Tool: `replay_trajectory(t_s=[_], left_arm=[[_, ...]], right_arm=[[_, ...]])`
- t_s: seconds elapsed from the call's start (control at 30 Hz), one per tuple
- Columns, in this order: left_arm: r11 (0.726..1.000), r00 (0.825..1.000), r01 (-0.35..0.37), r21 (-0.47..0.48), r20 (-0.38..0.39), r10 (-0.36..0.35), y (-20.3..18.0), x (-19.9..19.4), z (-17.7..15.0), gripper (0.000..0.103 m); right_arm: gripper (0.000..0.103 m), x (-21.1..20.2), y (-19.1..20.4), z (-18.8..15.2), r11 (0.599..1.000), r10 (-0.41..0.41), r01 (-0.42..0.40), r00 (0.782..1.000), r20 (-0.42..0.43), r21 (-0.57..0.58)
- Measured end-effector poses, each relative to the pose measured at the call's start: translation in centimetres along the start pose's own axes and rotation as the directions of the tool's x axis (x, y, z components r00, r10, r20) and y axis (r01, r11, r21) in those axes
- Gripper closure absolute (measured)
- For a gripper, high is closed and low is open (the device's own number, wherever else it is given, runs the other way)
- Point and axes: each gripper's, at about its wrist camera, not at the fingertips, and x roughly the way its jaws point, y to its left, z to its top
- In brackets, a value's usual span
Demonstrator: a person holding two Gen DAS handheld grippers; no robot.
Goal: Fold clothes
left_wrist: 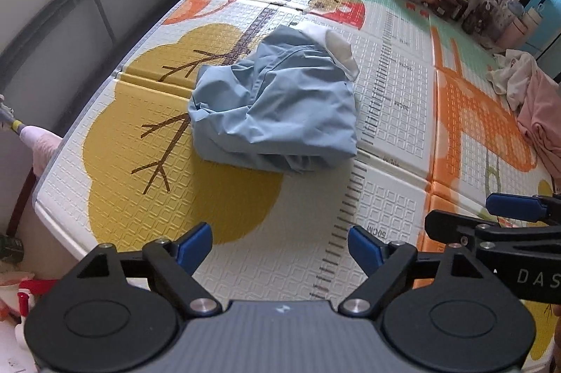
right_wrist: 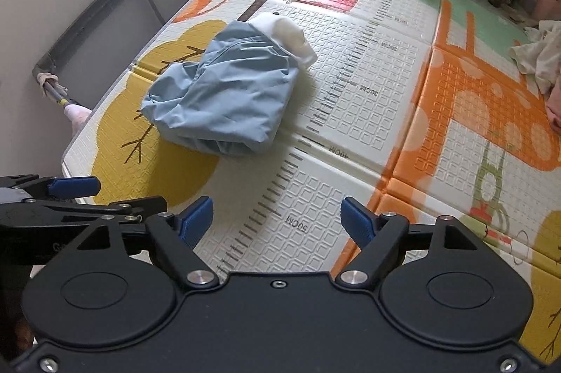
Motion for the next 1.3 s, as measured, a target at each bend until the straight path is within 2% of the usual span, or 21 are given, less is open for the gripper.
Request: replay_trajectory(t_s=[0.57, 0.93, 1.23, 1.3], left_arm=[[1.0, 0.999, -0.029, -0.011, 0.021, 0.029, -0.2, -3.4, 3.1, 0.01], [0.999, 0.999, -0.034, -0.006, 0.036, 0.034, -0.2, -3.1, 3.5, 0.01], [0.999, 0.996, -0.027, -0.021, 0.083, 0.029, 0.0, -2.8, 3.9, 0.011], [0.999, 0.994, -0.014, -0.05, 0.108, 0.02, 0.2, -2.8, 3.9, 0.01]], right_arm=[[0.02, -3.3, 0.3, 2.8, 1.0, -0.01, 0.011, 0.999, 0.037, -0.013], [0.02, -3.0, 0.0, 3.1, 1.0, -0.021, 0.021, 0.999, 0.034, -0.008], [0.02, -2.6, -0.1, 3.3, 1.0, -0.021, 0.021, 0.999, 0.03, 0.001], [0.02, -2.5, -0.2, 3.4, 1.0, -0.021, 0.021, 0.999, 0.031, 0.006]])
